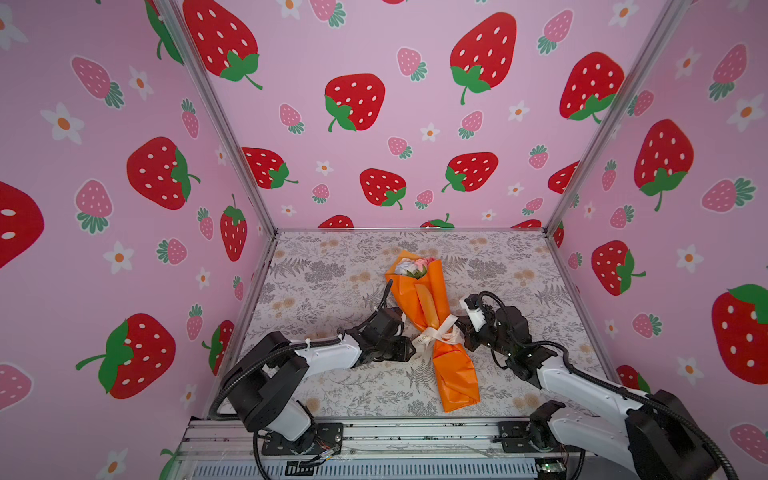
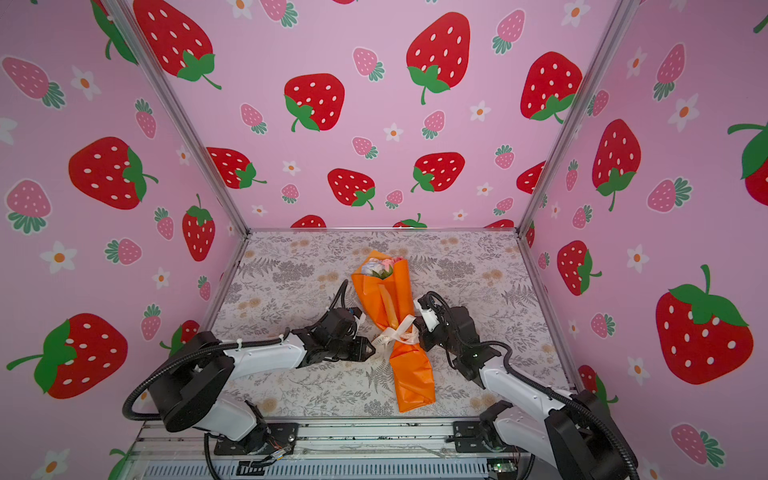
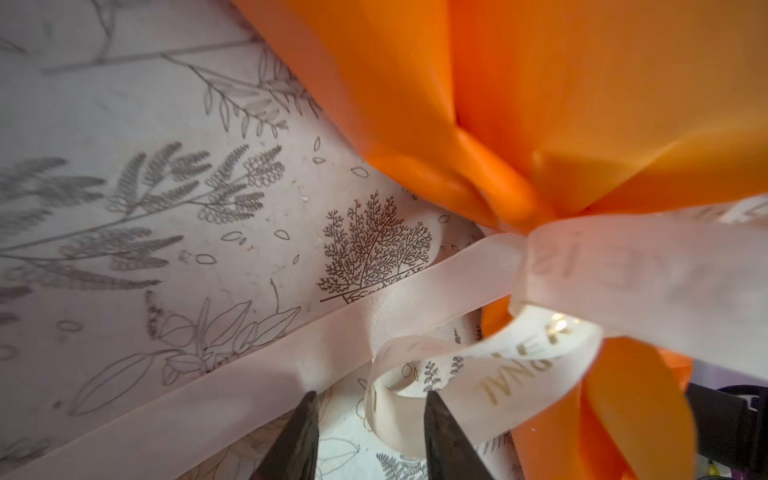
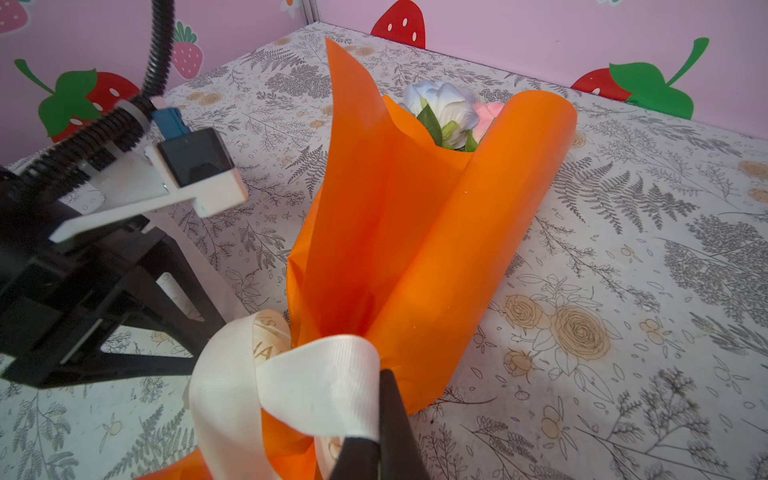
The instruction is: Tie the bouquet of fake flowers
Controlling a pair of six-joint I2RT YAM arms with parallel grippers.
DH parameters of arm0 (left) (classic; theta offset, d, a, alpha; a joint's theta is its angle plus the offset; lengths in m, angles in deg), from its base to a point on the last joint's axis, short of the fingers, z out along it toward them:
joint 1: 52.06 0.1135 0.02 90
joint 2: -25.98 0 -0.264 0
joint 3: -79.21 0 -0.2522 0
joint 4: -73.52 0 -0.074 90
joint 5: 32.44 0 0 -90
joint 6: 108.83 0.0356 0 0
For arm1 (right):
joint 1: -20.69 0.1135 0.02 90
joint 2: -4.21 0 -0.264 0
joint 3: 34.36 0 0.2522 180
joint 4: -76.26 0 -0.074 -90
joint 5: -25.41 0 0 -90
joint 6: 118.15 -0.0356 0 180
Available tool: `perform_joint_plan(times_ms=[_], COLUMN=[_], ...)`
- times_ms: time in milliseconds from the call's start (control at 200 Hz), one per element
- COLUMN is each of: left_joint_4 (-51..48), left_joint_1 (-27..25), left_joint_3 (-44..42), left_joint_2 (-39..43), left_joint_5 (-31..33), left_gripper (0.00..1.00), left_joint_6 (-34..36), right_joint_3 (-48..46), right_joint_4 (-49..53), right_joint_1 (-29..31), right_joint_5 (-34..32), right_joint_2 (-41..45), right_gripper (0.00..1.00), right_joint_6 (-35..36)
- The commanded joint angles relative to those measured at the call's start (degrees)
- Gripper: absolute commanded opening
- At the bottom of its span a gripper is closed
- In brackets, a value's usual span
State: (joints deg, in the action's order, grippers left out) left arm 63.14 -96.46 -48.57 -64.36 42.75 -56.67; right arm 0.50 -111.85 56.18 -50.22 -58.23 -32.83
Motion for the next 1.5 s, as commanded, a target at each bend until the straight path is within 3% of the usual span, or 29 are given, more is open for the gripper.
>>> perform_joint_plan(times_ms=[0, 90, 345, 645, 790, 925, 1021, 1211, 1496], left_joint_4=[1.47, 2.06, -3.09, -8.69, -11.37, -12.42, -13.37, -18.84, -26.41], left_joint_1=[-0.77, -1.09, -1.24, -0.69, -0.69, -0.69, -0.69, -0.68, -0.69], left_joint_3=[3.28, 3.37, 3.29, 4.53, 6.39, 7.59, 7.77, 7.35, 8.03], left_joint_2=[-1.77, -2.45, 0.79, 3.42, 3.39, 3.4, 3.76, 5.48, 6.78], left_joint_5=[-0.61, -0.62, 3.17, 1.59, 0.98, 0.4, 1.12, 4.14, 5.15], left_gripper=[0.38, 0.33, 0.0, 0.0, 0.0, 0.0, 0.0, 0.0, 0.0], left_joint_6=[-2.28, -2.49, -0.37, 7.06, 9.99, 11.19, 11.84, 15.97, 23.64], right_joint_3=[-0.55, -0.49, 0.23, 3.61, 5.25, 6.31, 8.11, 8.89, 8.34], right_joint_4=[-1.34, -1.42, -0.3, 6.04, 9.57, 14.15, 18.03, 17.92, 21.74], right_joint_1=[0.02, 0.03, -0.06, -5.41, -6.39, -6.41, -7.26, -9.35, -11.85], right_joint_5=[-0.32, -0.31, -5.01, -3.14, 2.14, -2.5, -9.84, -6.28, -7.66], right_joint_2=[1.09, 0.99, 0.74, -2.32, -5.14, -7.32, -8.55, -9.28, -11.32], right_gripper=[0.0, 0.01, 0.02, 0.04, 0.08, 0.09, 0.08, 0.08, 0.07], right_joint_6=[-0.57, -0.98, -5.03, -19.48, -15.0, -11.91, -14.01, -22.0, -25.85])
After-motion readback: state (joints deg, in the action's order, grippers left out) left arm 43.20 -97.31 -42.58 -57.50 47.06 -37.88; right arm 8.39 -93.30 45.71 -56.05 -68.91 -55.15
